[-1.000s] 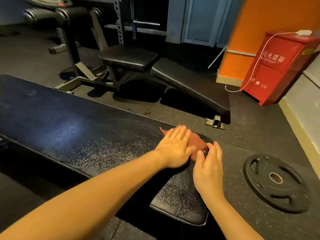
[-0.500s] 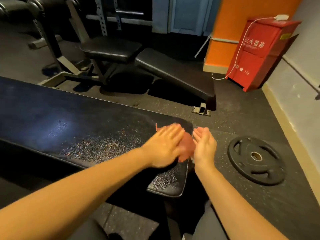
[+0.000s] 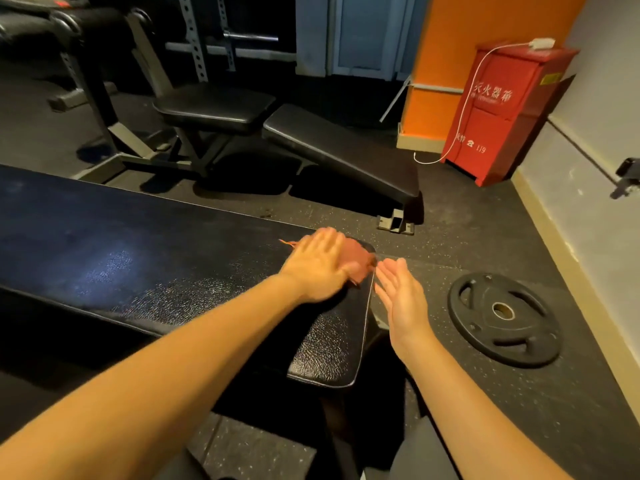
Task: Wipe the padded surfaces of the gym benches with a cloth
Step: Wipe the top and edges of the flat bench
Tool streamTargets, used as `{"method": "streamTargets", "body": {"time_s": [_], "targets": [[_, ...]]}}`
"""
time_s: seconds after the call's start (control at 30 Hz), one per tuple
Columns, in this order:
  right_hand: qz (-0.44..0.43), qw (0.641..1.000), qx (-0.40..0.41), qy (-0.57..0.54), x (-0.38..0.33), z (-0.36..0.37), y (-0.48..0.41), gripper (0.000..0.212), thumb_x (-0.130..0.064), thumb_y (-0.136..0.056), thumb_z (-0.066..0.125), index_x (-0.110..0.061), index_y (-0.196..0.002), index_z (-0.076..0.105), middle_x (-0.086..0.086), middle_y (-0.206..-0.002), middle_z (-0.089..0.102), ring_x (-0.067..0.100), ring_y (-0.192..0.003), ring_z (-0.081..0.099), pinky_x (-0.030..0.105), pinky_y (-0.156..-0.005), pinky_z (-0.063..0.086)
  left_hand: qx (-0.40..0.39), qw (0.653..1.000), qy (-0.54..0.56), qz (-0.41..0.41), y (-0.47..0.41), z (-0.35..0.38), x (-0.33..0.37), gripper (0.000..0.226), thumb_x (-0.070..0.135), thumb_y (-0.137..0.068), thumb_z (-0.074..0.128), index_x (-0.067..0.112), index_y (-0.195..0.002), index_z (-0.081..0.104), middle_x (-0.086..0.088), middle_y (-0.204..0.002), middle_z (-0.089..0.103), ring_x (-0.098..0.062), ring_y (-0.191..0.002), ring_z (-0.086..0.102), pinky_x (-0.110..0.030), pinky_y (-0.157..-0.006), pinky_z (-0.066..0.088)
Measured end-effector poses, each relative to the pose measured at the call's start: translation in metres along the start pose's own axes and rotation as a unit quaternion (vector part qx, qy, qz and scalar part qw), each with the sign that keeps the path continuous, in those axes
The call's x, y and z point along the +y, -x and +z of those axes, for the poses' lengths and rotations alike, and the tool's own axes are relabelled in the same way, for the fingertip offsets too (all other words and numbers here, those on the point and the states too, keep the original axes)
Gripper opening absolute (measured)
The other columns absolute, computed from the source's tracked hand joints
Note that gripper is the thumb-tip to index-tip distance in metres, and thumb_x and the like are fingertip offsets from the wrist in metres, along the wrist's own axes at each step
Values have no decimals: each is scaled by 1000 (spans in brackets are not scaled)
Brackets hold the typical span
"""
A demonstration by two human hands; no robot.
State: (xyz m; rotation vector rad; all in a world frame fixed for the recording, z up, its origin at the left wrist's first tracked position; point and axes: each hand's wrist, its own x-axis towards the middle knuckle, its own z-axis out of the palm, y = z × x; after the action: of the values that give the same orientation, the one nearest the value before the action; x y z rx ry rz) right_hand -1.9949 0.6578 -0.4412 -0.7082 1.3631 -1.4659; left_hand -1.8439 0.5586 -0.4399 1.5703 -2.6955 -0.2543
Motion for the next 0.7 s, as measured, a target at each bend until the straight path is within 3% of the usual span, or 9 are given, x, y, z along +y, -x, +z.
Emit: {"method": "streamTargets", "body": {"time_s": [0.07,0.13,0.2,0.23,0.3,0.37,0.53,0.7], "targets": [[3,1000,10,-8,-2,-2,-2,49,-44,-108,37,-9,-138,54,9,-142,58,12,-120,61,35,-110,46,7,996,-1,86,43,7,29,80,63,-104,24,12,-164,8,-11,-172,1,-23,-159,-4,-41,-128,-2],[5,1000,9,-6,-2,0,-1,56,-45,-108,37,-4,-144,49,11,-144,57,17,-128,58,39,-114,43,6,989,2,150,101,12,37,76,60,-106,24,15,-165,6,-4,-171,-9,-18,-158,-12,-32,-125,-12],[-2,1000,1,20,-2,3,2,58,-45,-108,36,-4,-148,46,10,-147,54,18,-134,53,40,-117,39,-16,986,-3,163,140,12,22,76,64,-104,14,20,-165,1,3,-168,-17,-13,-156,-18,-30,-125,-14],[-8,999,-4,33,-2,5,3,58,-45,-108,35,-5,-149,45,9,-148,53,18,-136,51,40,-118,38,-16,989,-15,149,144,8,8,78,66,-101,9,20,-165,5,2,-170,-12,-15,-158,-12,-33,-127,-6],[-11,999,-7,40,-1,5,6,58,-46,-108,35,-6,-150,45,8,-150,52,18,-138,50,40,-120,36,8,996,-25,83,124,-2,-26,80,65,-98,9,15,-157,30,-6,-168,20,-26,-155,18,-40,-124,20],[-4,1000,-6,30,1,2,8,59,-46,-108,34,-5,-150,43,8,-150,52,18,-138,50,39,-119,36,9,999,-31,3,82,-15,-50,80,66,-95,11,11,-146,38,-9,-157,36,-29,-148,30,-44,-119,30],[14,1000,2,3,13,-7,9,58,-48,-107,34,-7,-148,48,7,-146,56,16,-131,54,36,-114,40,-16,999,-19,-39,-21,-6,4,89,72,-96,20,9,-159,23,-15,-167,20,-30,-156,14,-52,-125,16],[3,999,28,-16,25,-9,2,59,-52,-107,31,-12,-144,53,1,-143,58,13,-129,54,37,-116,38,-13,996,-13,-85,-62,-3,53,76,68,-99,27,17,-154,39,-13,-159,39,-33,-150,27,-57,-124,11]]}}
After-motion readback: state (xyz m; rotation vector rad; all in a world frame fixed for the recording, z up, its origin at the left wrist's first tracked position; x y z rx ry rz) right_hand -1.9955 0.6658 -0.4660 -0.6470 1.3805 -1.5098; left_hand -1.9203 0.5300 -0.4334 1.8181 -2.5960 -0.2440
